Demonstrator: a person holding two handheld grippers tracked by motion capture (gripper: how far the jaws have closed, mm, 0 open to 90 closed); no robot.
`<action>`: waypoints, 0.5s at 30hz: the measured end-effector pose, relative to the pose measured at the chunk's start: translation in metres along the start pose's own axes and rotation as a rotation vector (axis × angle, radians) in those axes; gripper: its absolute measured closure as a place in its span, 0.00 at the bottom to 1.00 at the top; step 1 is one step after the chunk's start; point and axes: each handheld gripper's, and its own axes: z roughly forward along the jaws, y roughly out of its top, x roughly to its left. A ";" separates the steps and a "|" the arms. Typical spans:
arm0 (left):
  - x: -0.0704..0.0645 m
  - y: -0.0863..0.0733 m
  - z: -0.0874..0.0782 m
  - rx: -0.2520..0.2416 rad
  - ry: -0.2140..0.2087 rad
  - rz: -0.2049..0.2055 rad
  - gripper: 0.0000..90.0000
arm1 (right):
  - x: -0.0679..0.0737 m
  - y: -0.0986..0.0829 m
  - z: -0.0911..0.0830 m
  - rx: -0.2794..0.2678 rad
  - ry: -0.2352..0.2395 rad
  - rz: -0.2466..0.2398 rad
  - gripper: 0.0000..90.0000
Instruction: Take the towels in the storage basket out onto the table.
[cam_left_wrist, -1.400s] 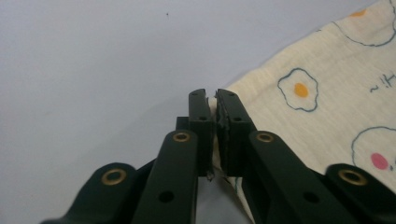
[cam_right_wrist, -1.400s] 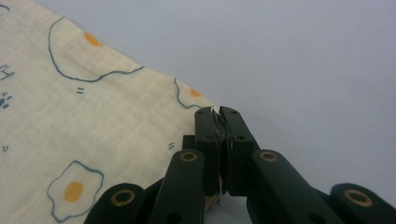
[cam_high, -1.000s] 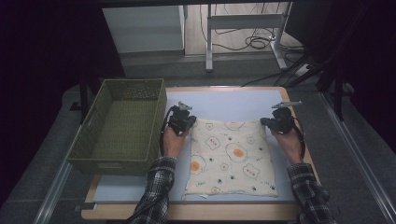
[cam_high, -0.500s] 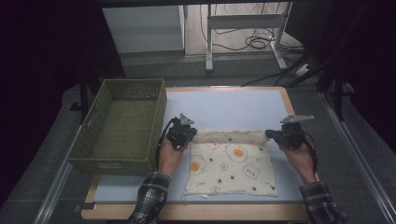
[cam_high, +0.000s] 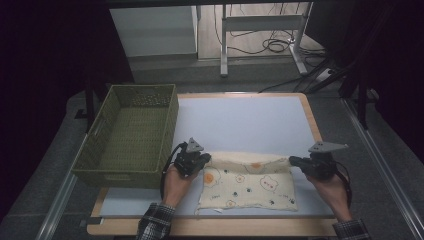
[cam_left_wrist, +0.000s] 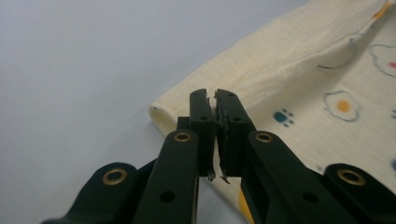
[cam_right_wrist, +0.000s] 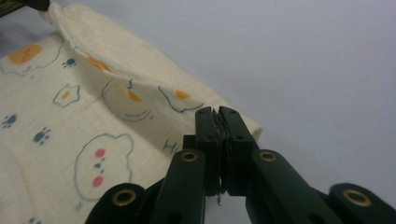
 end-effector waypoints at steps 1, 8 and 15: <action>0.000 -0.004 -0.001 -0.011 -0.016 -0.011 0.96 | 0.003 -0.004 -0.003 -0.003 0.005 -0.002 0.97; -0.012 -0.020 -0.018 -0.057 -0.070 -0.004 0.96 | 0.019 -0.020 -0.020 -0.021 0.039 -0.010 0.97; -0.018 -0.035 -0.031 -0.071 -0.115 -0.011 0.96 | 0.032 -0.034 -0.031 -0.019 0.071 -0.020 0.97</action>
